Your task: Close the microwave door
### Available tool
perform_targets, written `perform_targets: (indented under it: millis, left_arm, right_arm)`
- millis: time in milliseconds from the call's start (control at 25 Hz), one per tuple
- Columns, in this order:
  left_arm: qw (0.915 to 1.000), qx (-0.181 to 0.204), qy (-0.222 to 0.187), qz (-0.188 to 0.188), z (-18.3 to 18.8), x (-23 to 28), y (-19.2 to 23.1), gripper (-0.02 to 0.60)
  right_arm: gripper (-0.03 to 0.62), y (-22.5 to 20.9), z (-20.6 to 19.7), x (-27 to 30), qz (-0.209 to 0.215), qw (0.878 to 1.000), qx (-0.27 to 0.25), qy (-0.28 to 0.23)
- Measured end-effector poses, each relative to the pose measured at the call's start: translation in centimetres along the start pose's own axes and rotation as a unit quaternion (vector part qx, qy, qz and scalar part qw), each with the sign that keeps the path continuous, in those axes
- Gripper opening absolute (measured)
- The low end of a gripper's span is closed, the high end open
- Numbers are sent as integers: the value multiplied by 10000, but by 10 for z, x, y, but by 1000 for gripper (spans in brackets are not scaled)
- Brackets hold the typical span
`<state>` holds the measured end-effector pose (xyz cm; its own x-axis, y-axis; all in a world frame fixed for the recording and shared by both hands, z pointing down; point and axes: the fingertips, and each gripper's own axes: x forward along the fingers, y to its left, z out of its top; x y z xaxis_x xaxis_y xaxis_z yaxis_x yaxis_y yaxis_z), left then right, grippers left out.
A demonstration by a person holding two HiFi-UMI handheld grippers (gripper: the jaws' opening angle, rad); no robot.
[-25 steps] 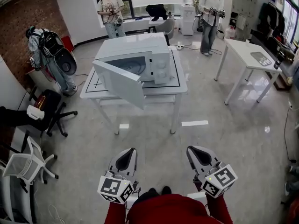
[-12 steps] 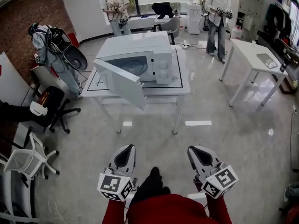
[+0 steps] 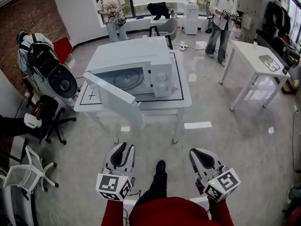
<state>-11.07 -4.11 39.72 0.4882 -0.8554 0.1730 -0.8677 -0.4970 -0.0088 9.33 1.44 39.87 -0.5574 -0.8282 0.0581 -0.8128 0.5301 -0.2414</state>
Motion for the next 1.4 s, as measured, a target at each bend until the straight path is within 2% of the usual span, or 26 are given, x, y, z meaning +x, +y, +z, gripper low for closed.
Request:
perform_targets:
  millis: [120, 240, 520, 760, 920, 1040, 1400]
  left_arm:
    - [9996, 119, 228, 93, -2, 38, 21, 226]
    - [9991, 115, 409, 93, -1, 72, 34, 273]
    - [9973, -64, 662, -313, 3, 109, 40, 275]
    - [9965, -164, 626, -527, 0, 125, 37, 273]
    - [9952, -179, 601, -753, 4, 144, 36, 272]
    - [9946, -182, 576, -845, 8, 158, 38, 270]
    - [9946, -157, 437, -933, 20, 191, 46, 201]
  right_arm:
    - [15, -20, 10, 28, -51, 9999, -98, -61]
    - [15, -39, 21, 53, -129, 9999, -83, -50]
    - [15, -68, 39, 101, -247, 9997, 64, 26]
    - [15, -79, 30, 125, -306, 9991, 232, 206]
    - [15, -87, 37, 138, -281, 9995, 86, 130]
    - [15, -93, 35, 141, -382, 9987, 185, 268]
    - [15, -98, 36, 157, -404, 9986, 175, 302]
